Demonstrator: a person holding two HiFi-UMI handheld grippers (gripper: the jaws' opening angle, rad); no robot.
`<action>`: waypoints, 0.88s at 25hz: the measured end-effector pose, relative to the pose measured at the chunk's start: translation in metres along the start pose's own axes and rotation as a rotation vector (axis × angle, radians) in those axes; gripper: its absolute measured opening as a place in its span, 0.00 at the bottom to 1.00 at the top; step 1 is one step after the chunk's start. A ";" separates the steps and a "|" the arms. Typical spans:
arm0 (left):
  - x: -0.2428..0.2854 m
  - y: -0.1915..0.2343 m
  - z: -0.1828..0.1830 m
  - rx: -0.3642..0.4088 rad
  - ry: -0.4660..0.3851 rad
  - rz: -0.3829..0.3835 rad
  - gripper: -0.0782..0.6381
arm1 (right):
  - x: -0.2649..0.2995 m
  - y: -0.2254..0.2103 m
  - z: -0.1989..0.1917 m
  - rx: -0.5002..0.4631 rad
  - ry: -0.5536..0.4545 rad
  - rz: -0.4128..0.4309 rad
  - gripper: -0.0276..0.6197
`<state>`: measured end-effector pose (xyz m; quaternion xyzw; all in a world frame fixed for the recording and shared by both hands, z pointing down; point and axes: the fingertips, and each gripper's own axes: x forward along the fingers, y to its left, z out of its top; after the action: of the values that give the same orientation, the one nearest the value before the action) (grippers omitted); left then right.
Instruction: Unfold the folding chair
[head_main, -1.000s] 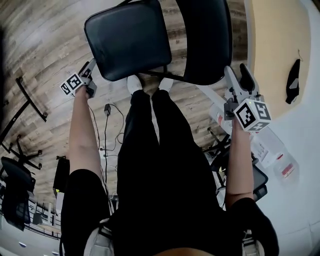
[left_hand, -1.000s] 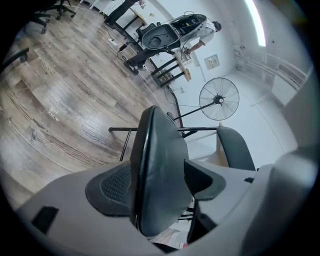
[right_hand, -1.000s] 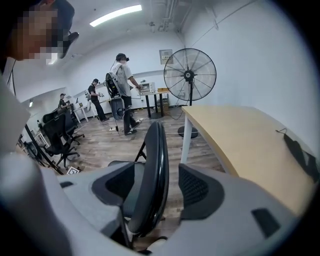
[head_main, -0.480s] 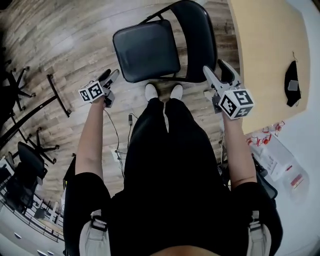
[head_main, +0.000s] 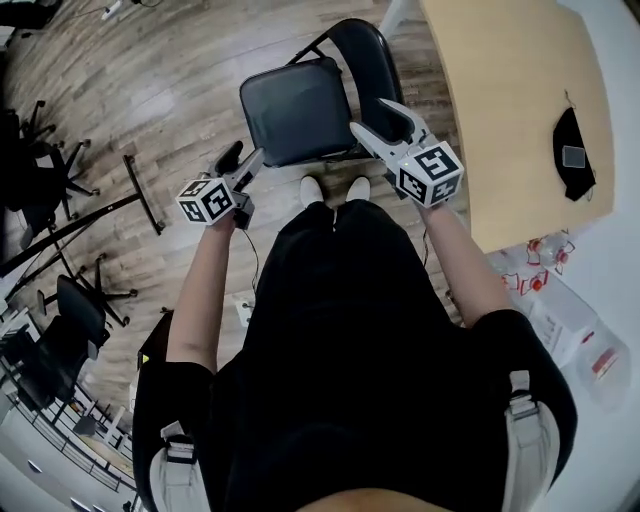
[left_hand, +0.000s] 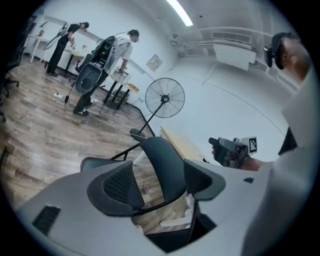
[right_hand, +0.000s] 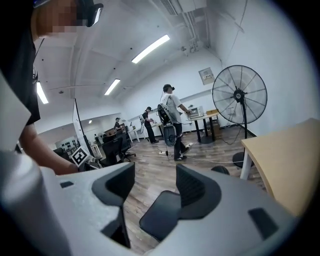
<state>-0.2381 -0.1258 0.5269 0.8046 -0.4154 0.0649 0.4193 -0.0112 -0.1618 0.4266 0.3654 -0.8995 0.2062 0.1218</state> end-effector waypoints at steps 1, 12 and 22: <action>-0.004 -0.017 0.007 0.041 -0.005 0.002 0.55 | -0.003 0.003 0.007 -0.010 -0.011 0.015 0.44; -0.049 -0.167 0.071 0.357 -0.164 -0.027 0.53 | -0.026 0.068 0.073 -0.198 -0.083 0.199 0.41; -0.081 -0.240 0.110 0.568 -0.353 0.005 0.45 | -0.058 0.117 0.116 -0.259 -0.183 0.284 0.40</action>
<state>-0.1437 -0.0838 0.2706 0.8872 -0.4487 0.0388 0.0997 -0.0611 -0.1045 0.2695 0.2332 -0.9683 0.0699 0.0554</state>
